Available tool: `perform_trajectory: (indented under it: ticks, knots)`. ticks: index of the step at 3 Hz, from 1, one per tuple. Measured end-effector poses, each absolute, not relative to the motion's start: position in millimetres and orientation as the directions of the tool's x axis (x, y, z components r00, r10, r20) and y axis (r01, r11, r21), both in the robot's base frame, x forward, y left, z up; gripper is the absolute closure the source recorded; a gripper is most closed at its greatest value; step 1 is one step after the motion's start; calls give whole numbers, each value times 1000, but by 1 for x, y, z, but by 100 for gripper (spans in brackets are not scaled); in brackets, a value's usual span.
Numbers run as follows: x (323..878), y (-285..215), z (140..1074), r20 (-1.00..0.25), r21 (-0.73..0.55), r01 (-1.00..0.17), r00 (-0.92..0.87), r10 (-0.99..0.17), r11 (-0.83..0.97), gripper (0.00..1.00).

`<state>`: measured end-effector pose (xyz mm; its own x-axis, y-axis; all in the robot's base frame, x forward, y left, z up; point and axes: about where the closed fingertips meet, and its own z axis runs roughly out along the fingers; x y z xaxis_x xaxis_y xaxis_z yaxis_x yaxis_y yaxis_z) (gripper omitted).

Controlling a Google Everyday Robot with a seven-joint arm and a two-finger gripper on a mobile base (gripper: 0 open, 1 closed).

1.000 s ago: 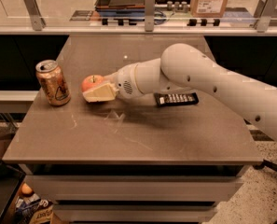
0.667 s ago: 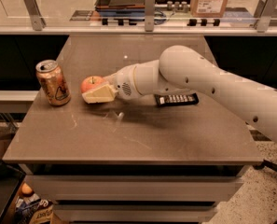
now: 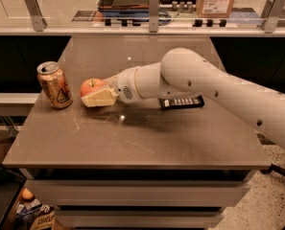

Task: Move apple near orange can

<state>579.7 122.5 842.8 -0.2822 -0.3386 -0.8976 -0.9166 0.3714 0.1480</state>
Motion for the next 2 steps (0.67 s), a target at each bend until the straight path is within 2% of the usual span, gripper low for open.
perform_trajectory:
  ticks: [2]
  knots:
    - [578,126,843,-897,148,-919,-280,-341,365,36]
